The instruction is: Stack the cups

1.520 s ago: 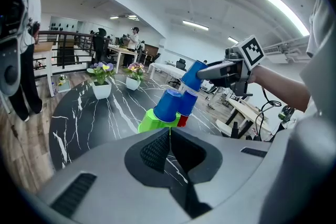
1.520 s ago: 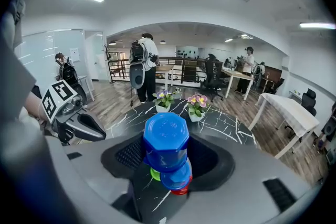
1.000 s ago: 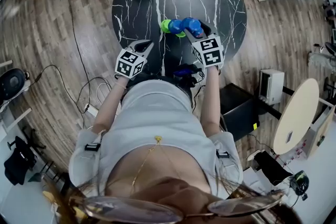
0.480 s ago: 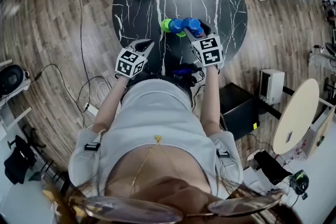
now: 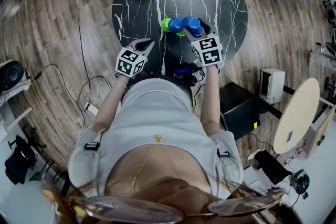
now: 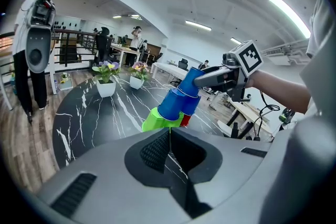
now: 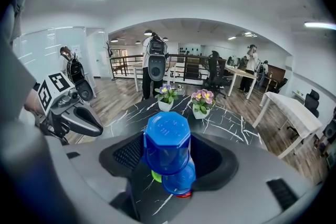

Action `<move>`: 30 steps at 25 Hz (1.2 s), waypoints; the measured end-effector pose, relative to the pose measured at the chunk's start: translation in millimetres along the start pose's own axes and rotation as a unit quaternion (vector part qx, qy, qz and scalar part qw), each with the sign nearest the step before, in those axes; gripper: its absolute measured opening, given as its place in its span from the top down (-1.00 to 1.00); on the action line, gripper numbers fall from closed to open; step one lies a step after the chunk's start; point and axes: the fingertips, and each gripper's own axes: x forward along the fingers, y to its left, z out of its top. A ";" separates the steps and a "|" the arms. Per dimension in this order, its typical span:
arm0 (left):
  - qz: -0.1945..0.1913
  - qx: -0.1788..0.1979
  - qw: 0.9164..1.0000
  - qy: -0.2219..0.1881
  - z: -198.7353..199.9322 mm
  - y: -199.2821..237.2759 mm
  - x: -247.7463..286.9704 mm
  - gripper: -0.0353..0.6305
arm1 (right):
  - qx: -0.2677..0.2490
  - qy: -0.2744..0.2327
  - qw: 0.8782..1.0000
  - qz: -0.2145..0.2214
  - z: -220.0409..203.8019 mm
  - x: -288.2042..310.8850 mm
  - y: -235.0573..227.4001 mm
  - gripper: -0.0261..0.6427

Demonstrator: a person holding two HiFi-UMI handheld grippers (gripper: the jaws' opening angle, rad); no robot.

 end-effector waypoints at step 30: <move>-0.014 0.005 1.000 -0.018 20.7 -5.0 6.1 0.80 | 0.022 -0.041 0.999 0.004 -1.8 -27.1 3.9 0.03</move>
